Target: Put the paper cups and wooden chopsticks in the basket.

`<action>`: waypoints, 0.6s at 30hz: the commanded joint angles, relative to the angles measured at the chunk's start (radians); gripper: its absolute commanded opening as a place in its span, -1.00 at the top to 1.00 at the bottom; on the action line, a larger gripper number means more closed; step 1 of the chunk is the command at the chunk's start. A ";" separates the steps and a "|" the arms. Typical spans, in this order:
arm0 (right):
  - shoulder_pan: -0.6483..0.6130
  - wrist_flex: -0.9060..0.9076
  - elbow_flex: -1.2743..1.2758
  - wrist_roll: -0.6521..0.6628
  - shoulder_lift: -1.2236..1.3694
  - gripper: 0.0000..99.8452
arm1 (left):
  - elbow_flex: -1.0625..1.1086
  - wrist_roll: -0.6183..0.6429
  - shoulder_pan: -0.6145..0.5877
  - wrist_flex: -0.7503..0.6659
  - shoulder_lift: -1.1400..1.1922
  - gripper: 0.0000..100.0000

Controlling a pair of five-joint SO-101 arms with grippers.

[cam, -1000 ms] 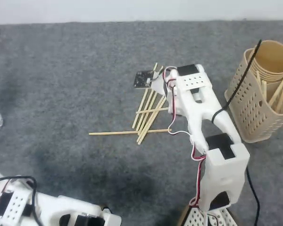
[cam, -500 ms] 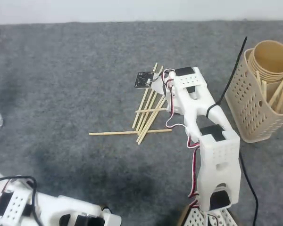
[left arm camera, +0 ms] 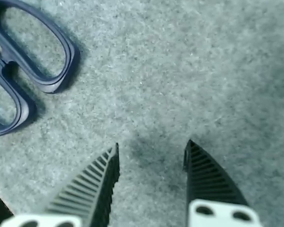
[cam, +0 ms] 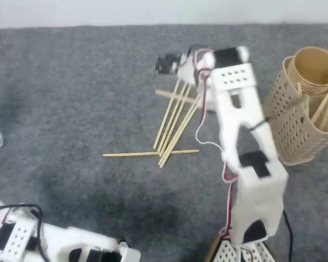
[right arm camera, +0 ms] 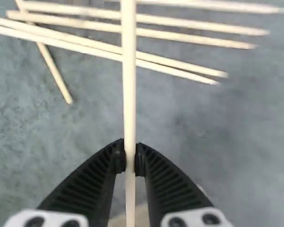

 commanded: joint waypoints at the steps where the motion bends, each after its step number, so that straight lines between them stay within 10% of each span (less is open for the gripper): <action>1: 0.033 0.041 -0.135 -0.052 -0.208 0.99 | -0.005 -0.012 0.009 -0.017 -0.023 0.56; 18: 0.647 -0.050 -0.092 -0.677 -0.593 0.99 | -0.005 -0.012 0.009 -0.017 -0.023 0.56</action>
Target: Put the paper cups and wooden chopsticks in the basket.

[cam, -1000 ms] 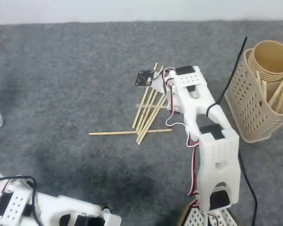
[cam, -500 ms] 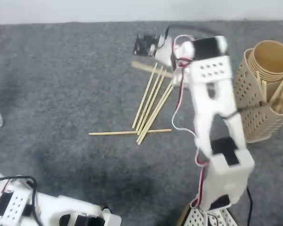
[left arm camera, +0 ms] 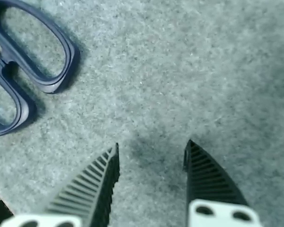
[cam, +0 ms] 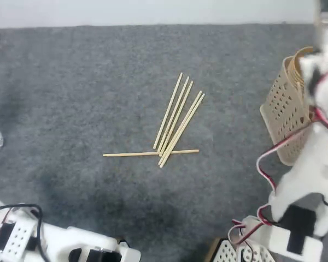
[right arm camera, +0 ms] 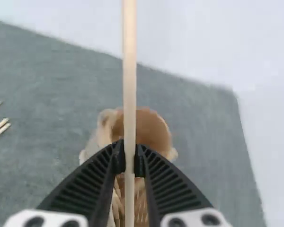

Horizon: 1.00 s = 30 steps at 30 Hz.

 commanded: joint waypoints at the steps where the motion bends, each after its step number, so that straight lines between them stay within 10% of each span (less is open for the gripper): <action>1: 0.082 -0.016 0.077 -0.040 -0.039 0.99 | -0.005 -0.012 0.009 -0.017 -0.023 0.56; 12: 0.104 -0.150 0.545 -0.103 -0.303 0.99 | -0.004 -0.012 0.008 -0.017 -0.023 0.56; 30: 0.173 -1.222 1.456 -0.173 -0.661 0.99 | -0.004 -0.012 0.009 -0.017 -0.023 0.56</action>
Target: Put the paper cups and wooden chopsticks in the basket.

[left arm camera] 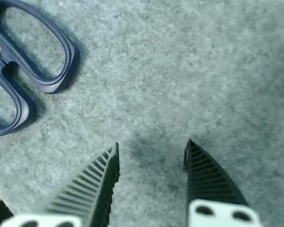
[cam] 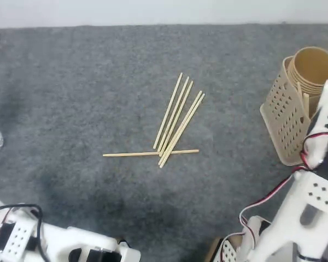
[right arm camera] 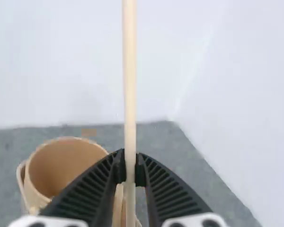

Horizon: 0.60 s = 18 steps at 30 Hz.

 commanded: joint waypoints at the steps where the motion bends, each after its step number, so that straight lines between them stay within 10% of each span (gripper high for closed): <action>1: -0.002 -0.099 0.092 -0.015 -0.035 0.99 | 0.001 -0.012 0.009 -0.017 -0.023 0.56; 7: -0.007 -0.157 0.196 -0.015 -0.081 0.97 | 0.002 -0.012 0.011 -0.018 -0.023 0.56; 13: -0.004 -0.160 0.236 -0.034 -0.173 0.44 | 0.002 -0.012 0.011 -0.018 -0.023 0.56; 18: -0.039 -0.079 0.212 -0.029 -0.231 0.56 | 0.002 -0.012 0.011 -0.018 -0.023 0.56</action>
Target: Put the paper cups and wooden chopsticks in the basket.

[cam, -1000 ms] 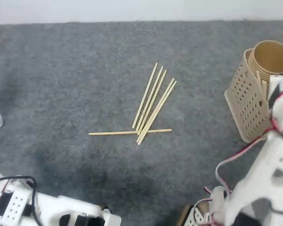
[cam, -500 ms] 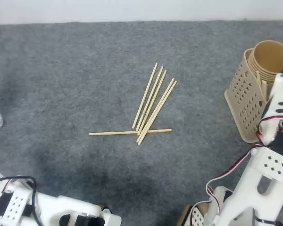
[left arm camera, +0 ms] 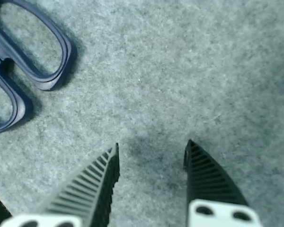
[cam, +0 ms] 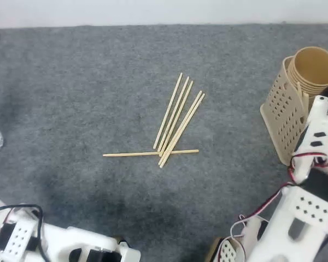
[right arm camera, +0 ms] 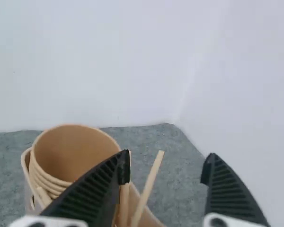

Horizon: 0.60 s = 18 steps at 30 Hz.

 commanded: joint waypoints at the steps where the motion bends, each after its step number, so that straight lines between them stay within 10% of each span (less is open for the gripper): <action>1: -0.064 0.081 -0.046 -0.006 -0.042 0.58 | -0.007 -0.012 0.011 -0.018 -0.021 0.56; 7: -0.196 0.260 -0.146 0.005 -0.005 0.60 | -0.007 -0.012 0.011 -0.018 -0.021 0.56; 18: -0.839 0.785 -0.321 0.284 0.202 0.60 | -0.005 -0.012 0.011 -0.018 -0.021 0.56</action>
